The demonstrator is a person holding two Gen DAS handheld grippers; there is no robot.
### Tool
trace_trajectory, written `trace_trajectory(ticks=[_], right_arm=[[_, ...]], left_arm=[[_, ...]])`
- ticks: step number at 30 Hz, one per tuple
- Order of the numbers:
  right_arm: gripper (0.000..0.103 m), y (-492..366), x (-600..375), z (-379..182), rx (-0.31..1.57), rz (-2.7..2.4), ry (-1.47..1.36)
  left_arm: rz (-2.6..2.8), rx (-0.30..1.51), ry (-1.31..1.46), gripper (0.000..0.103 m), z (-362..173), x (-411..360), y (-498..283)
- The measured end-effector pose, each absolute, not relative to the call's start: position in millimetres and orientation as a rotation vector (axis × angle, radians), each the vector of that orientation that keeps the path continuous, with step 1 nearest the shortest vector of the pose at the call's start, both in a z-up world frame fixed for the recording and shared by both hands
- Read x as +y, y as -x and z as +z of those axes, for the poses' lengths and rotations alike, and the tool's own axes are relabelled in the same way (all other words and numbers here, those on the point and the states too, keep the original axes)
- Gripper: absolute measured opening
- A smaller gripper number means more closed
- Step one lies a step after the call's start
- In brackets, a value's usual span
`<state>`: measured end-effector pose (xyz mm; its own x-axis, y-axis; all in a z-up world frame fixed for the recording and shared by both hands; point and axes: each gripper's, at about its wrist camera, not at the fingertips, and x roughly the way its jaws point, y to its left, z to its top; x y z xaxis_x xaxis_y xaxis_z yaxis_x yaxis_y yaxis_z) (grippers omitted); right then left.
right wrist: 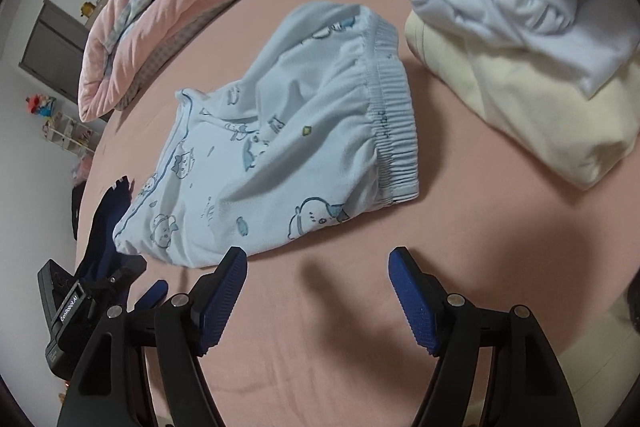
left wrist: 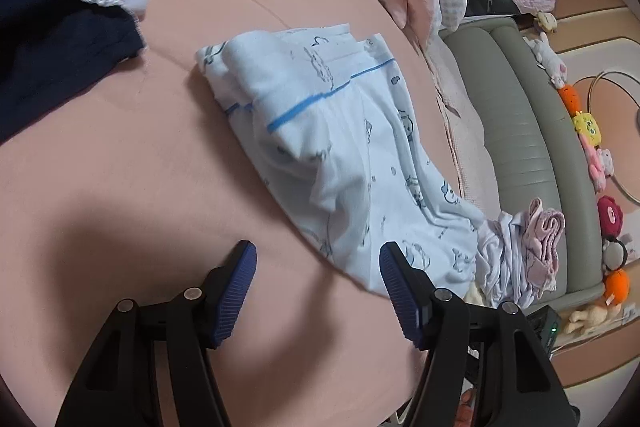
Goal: Fold clothes
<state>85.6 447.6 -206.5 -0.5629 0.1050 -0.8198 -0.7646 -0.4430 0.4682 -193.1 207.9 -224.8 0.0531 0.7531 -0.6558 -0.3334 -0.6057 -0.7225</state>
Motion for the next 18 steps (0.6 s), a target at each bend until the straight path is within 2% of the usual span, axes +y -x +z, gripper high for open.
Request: trace_trajectory(ticks=[4, 10, 18], right_arm=[[0.073, -83, 455, -214, 1.269, 2.037, 0.931], [0.074, -80, 469, -222, 1.390, 2.030, 0.832], [0.075, -69, 483, -229, 1.417, 2.033, 0.762]], left_arm=[[1.669, -0.447, 1.506, 0.062, -227, 216, 203], [1.630, -0.560, 1.526, 0.062, -233, 217, 220], [1.665, -0.569, 1.502, 0.062, -232, 224, 232]])
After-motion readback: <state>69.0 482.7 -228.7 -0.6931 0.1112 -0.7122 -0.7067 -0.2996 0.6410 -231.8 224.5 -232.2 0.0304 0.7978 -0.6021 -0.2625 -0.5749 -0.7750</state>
